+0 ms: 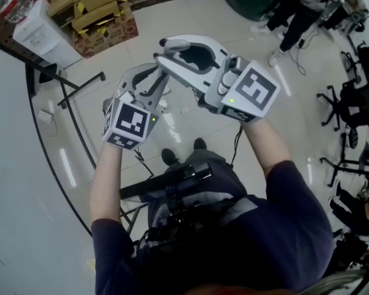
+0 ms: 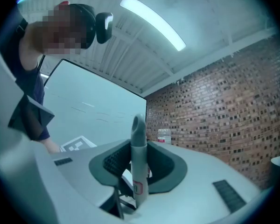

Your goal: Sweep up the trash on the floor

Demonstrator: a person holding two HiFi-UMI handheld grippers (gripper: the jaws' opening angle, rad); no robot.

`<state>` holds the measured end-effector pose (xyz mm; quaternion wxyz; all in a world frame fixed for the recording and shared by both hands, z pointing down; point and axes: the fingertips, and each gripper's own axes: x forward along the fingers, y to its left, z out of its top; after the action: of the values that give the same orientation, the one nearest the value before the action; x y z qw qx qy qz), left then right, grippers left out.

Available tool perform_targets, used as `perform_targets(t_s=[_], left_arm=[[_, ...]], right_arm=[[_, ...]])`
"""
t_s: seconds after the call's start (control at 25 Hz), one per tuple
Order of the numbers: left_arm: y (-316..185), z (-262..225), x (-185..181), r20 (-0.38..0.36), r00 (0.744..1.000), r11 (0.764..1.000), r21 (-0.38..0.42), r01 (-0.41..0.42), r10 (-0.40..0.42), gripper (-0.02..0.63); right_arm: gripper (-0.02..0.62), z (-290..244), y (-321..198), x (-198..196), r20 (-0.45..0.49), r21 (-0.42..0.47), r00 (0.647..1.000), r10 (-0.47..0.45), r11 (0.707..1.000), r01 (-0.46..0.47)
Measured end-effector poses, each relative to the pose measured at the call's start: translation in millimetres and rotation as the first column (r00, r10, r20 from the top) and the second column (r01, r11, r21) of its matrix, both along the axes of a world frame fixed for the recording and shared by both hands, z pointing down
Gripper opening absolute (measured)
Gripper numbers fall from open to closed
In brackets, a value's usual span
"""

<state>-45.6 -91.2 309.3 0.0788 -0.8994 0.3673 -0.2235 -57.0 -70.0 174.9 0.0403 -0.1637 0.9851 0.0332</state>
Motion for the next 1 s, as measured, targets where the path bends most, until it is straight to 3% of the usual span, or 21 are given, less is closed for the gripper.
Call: perform_targets(t_s=[0.12, 0.36, 0.52, 0.68, 0.84, 1.0], left_arm=[[12, -14, 4, -0.015, 1.0, 0.998, 0.069, 0.009, -0.008, 0.091], [9, -12, 9, -0.09, 0.995, 0.998, 0.04, 0.038, -0.034, 0.091], [11, -14, 30, -0.055, 0.998, 0.998, 0.059, 0.034, -0.031, 0.091], [17, -21, 67, -0.021, 0.999, 0.996, 0.073, 0.042, -0.04, 0.091], [23, -23, 107, 0.005, 0.995, 0.992, 0.086, 0.094, -0.095, 0.091], [38, -11, 153, 0.015, 0.989, 0.987, 0.057, 0.149, -0.15, 0.091]], right_arm=[[0.12, -10, 22, 4, -0.019, 0.076, 1.0, 0.022, 0.997, -0.021], [0.123, -4, 36, 8, -0.084, 0.133, 0.995, 0.057, 0.99, -0.046], [0.126, -4, 39, 31, -0.059, 0.114, 0.996, 0.065, 0.992, -0.058], [0.129, -13, 38, 72, 0.028, 0.041, 0.999, 0.044, 0.998, -0.045], [0.13, -17, 37, 113, 0.095, -0.017, 0.995, -0.007, 1.0, 0.009], [0.132, -7, 47, 157, 0.104, -0.058, 0.989, -0.103, 0.992, 0.11]])
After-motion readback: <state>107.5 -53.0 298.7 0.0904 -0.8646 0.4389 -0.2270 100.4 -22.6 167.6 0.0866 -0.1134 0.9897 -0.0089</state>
